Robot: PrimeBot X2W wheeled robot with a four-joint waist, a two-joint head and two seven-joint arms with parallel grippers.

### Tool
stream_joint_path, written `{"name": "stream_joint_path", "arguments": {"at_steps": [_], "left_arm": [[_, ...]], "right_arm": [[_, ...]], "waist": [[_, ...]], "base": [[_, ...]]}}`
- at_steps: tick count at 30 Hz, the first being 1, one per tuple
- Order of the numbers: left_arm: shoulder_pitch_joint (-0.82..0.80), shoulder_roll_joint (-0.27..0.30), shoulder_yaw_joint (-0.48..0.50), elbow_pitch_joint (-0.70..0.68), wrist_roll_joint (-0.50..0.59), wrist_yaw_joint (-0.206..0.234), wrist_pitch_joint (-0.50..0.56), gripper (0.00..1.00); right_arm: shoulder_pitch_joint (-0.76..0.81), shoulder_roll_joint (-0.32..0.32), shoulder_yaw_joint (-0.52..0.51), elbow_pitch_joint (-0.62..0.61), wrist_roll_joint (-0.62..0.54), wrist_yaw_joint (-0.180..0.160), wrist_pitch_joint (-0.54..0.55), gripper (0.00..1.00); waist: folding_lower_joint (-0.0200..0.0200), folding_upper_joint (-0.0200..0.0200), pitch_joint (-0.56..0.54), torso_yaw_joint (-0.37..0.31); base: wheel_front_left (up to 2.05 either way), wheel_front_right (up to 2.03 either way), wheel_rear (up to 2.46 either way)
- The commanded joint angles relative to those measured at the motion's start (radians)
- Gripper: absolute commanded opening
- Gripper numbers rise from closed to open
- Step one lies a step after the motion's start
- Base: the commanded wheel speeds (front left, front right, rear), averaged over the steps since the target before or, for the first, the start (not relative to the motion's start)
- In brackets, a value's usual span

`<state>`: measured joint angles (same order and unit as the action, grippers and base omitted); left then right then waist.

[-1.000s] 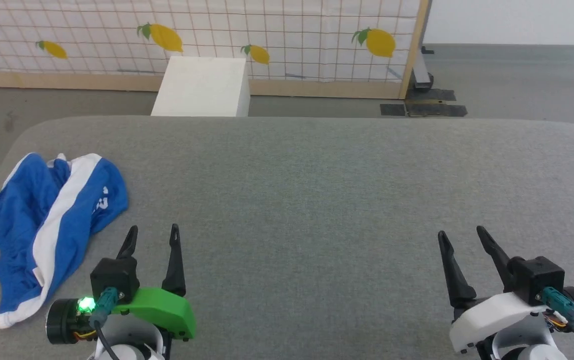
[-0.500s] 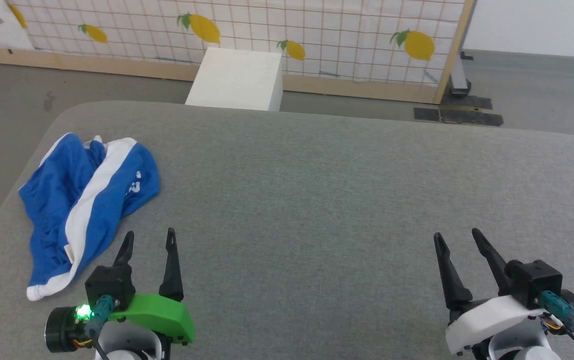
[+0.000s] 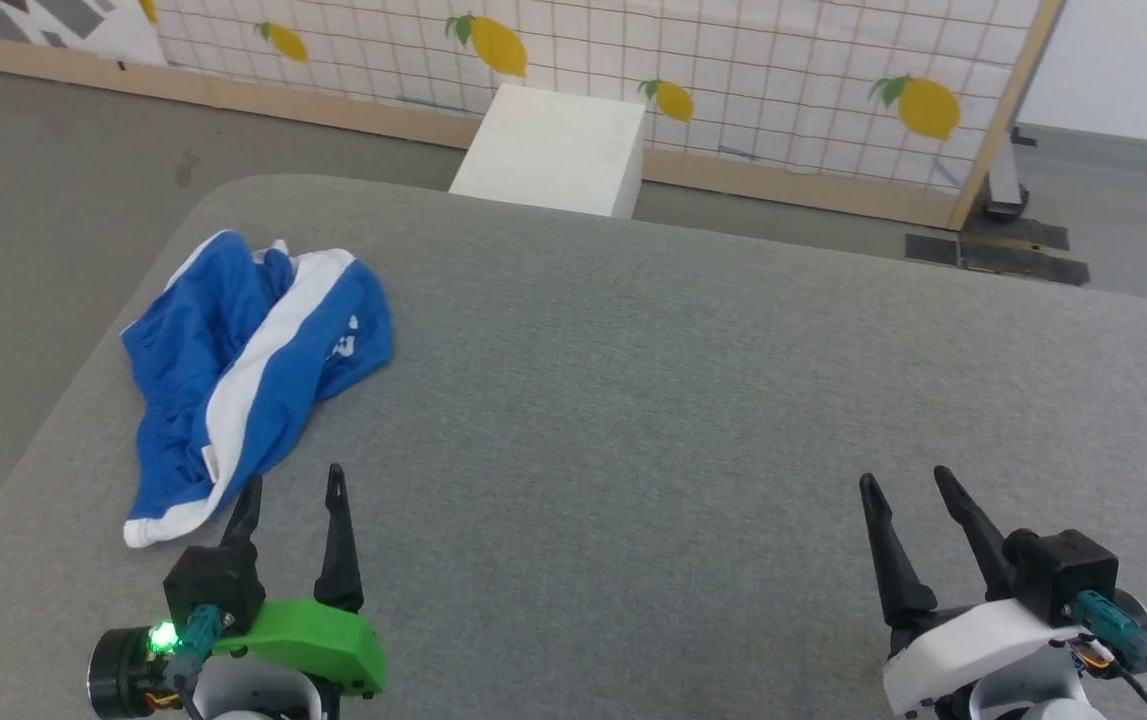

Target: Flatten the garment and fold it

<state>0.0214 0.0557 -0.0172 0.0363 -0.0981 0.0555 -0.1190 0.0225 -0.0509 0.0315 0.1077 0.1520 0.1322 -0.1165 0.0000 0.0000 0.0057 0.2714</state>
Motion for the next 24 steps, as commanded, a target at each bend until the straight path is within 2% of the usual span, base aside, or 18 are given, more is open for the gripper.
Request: {"name": "stream_joint_path", "arguments": {"at_steps": [1,24], "left_arm": [[0.015,-0.003,-0.001,0.004,-0.01,0.01,-0.012,1.0],[0.034,-0.004,0.005,0.007,-0.014,0.044,-0.059,1.0]], "right_arm": [[0.011,0.0,0.004,0.008,0.015,-0.001,-0.013,1.0],[0.0,0.0,0.026,0.067,0.045,-0.001,-0.061,1.0]], "waist": [[0.0,0.0,-0.003,0.022],[0.0,0.0,-0.007,0.116]], "base": [[0.0,0.0,0.0],[0.0,0.0,0.0]]}}
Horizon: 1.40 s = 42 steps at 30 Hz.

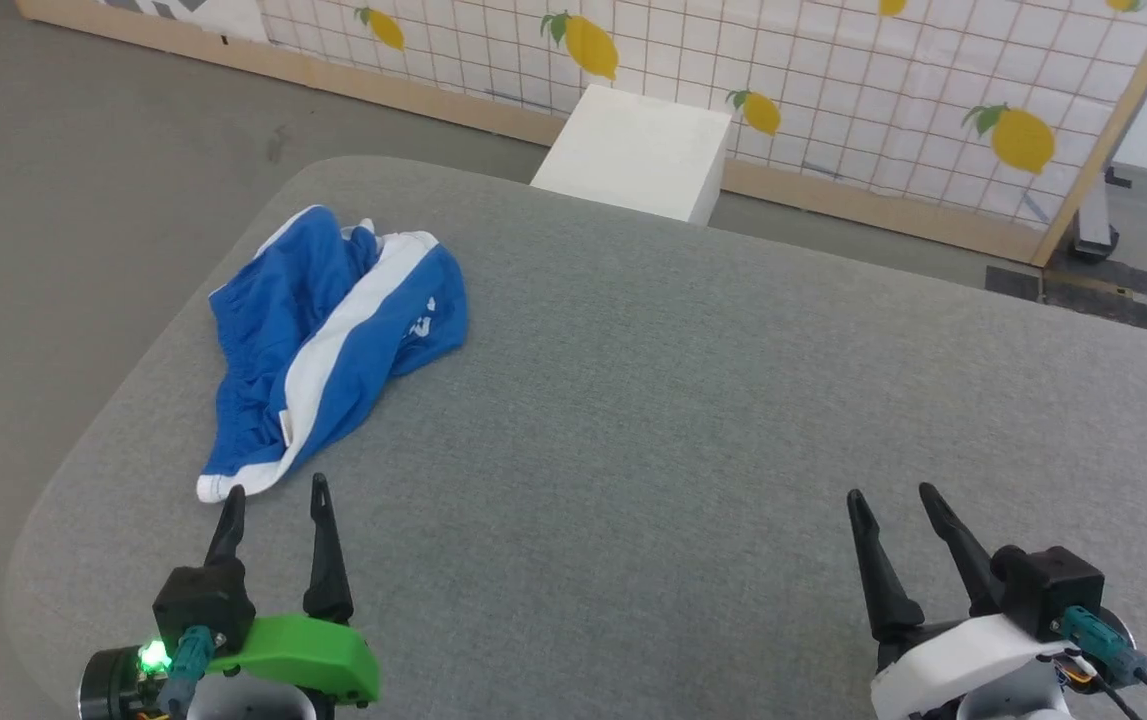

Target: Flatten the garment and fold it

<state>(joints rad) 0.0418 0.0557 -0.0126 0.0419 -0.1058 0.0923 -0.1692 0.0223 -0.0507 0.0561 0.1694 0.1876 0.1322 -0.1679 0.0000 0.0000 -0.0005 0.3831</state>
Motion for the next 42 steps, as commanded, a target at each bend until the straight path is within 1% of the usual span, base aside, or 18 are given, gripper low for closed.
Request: {"name": "stream_joint_path", "arguments": {"at_steps": [1,27,34,42], "left_arm": [[0.015,-0.004,0.0,0.003,-0.007,0.008,-0.011,1.0],[0.034,-0.005,-0.009,0.024,-0.032,0.035,-0.065,1.0],[0.045,-0.005,-0.004,0.031,-0.037,0.04,-0.079,1.0],[0.054,-0.005,-0.002,0.04,-0.036,0.037,-0.093,1.0]], "right_arm": [[0.0,0.0,0.002,0.008,0.01,-0.001,-0.012,1.0],[-0.005,0.0,0.019,0.067,0.059,-0.001,-0.066,1.0],[-0.003,0.0,0.023,0.085,0.073,-0.001,-0.08,1.0],[0.003,0.001,0.032,0.097,0.07,-0.002,-0.094,1.0]], "waist": [[0.0,0.0,-0.001,0.009],[0.0,0.0,-0.004,0.109],[0.0,0.0,-0.012,0.121],[0.0,0.0,-0.014,0.116]], "base": [[0.0,0.0,0.0],[0.0,0.0,0.0],[0.0,0.0,0.0],[0.0,0.0,0.0]]}}
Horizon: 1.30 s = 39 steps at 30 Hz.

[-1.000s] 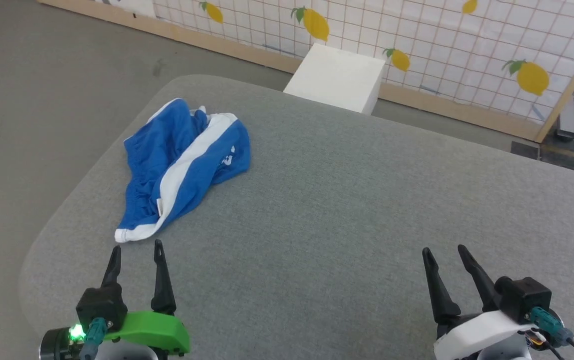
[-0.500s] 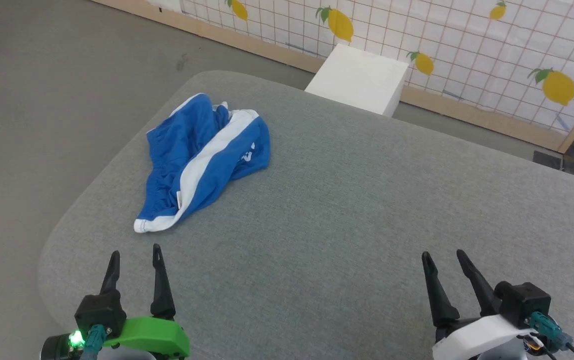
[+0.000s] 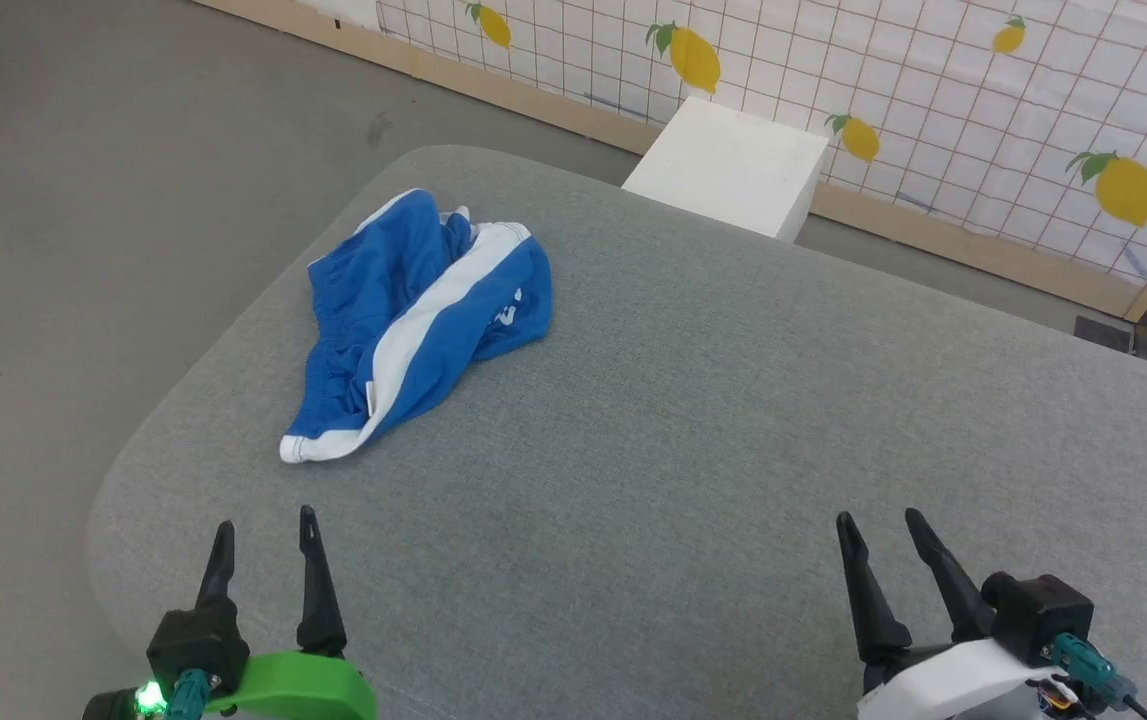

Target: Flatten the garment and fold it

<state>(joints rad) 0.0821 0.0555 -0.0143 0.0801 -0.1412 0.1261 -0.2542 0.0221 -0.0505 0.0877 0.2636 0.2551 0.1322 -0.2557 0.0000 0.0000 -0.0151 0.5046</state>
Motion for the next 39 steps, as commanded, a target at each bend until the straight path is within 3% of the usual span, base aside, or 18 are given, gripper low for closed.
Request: {"name": "stream_joint_path", "arguments": {"at_steps": [1,11,16,23,33,39], "left_arm": [[0.013,-0.005,0.0,0.003,0.001,0.002,-0.008,1.0],[-0.143,0.054,0.03,0.073,-0.032,-0.068,0.014,1.0],[-0.338,0.103,0.072,0.203,-0.139,-0.145,0.133,1.0],[-0.506,0.151,0.09,0.341,-0.246,-0.19,0.389,1.0],[-0.585,0.204,0.157,0.443,-0.309,-0.096,0.61,1.0],[-0.588,0.209,0.178,0.471,-0.338,-0.067,0.669,1.0]], "right_arm": [[0.003,0.0,0.001,0.003,0.001,-0.002,-0.006,1.0],[-0.011,0.0,-0.03,-0.035,-0.041,-0.002,0.019,1.0],[-0.027,0.0,-0.054,-0.088,-0.086,-0.002,0.059,1.0],[-0.062,0.0,-0.094,-0.18,-0.142,-0.002,0.114,1.0],[-0.098,0.0,-0.128,-0.238,-0.139,-0.002,0.129,1.0],[-0.113,0.0,-0.139,-0.25,-0.145,-0.002,0.133,1.0]], "waist": [[0.0,0.0,0.002,-0.009],[0.0,0.0,0.05,-0.072],[0.0,0.0,0.131,-0.117],[0.0,0.0,0.275,-0.188],[0.0,0.0,0.398,-0.256],[0.0,0.0,0.427,-0.262]], "base": [[0.0,0.0,0.0],[0.0,0.0,0.0],[0.0,0.0,0.0],[0.0,0.0,0.0],[0.0,0.0,0.0],[0.0,0.0,0.0]]}}
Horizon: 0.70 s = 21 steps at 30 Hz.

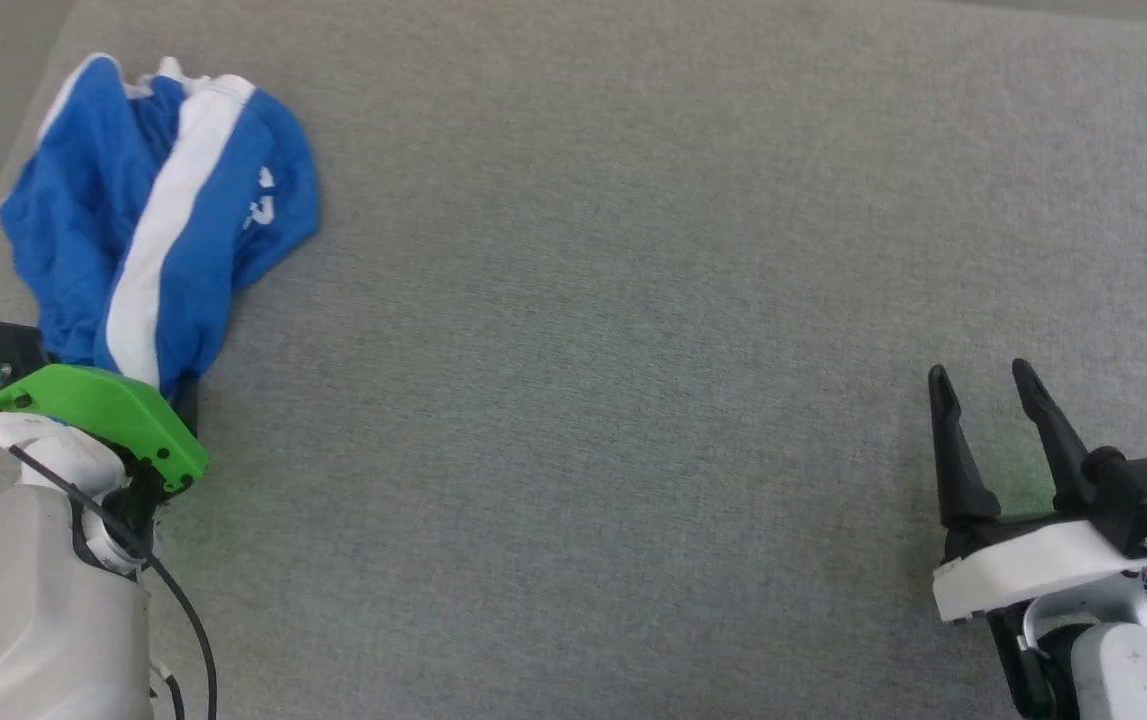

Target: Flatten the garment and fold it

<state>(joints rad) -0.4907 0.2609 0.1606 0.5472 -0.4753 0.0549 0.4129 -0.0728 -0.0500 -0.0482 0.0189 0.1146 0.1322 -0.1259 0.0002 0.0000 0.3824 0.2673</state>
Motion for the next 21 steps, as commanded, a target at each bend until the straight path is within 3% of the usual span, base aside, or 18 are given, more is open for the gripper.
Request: {"name": "stream_joint_path", "arguments": {"at_steps": [1,2,3,4,13,21], "left_arm": [[-0.016,0.002,0.001,0.008,-0.006,0.005,0.007,1.0],[-0.016,0.0,0.0,0.011,-0.008,0.006,0.011,0.89],[-0.017,-0.004,0.0,0.012,-0.012,0.005,0.012,0.42],[-0.018,-0.011,0.003,0.013,-0.021,0.004,0.008,0.02],[-0.038,-0.011,0.031,-0.048,-0.045,-0.031,-0.124,0.0],[-0.155,0.032,-0.003,-0.267,-0.025,-0.091,-0.193,0.0]], "right_arm": [[-0.02,0.0,-0.004,-0.007,-0.006,-0.002,0.004,1.0],[-0.022,0.0,-0.005,-0.009,-0.008,-0.002,0.006,1.0],[-0.024,0.0,-0.005,-0.01,-0.01,-0.002,0.008,1.0],[-0.026,0.0,-0.006,-0.01,-0.011,-0.002,0.009,1.0],[-0.022,0.0,0.015,0.021,0.01,-0.002,-0.004,1.0],[-0.01,0.0,0.052,0.103,0.069,-0.002,-0.051,1.0]], "waist": [[-0.0002,0.0,0.032,-0.025],[-0.0002,0.0,0.034,-0.024],[-0.0002,0.0,0.034,-0.024],[-0.0002,0.0,0.033,-0.023],[-0.0002,0.0,-0.032,-0.019],[-0.0002,0.0,-0.173,-0.049]], "base": [[0.0,0.0,0.0],[0.0,0.0,0.0],[0.0,0.0,0.0],[0.0,0.0,0.0],[0.0,0.0,0.0],[0.0,0.0,0.0]]}}
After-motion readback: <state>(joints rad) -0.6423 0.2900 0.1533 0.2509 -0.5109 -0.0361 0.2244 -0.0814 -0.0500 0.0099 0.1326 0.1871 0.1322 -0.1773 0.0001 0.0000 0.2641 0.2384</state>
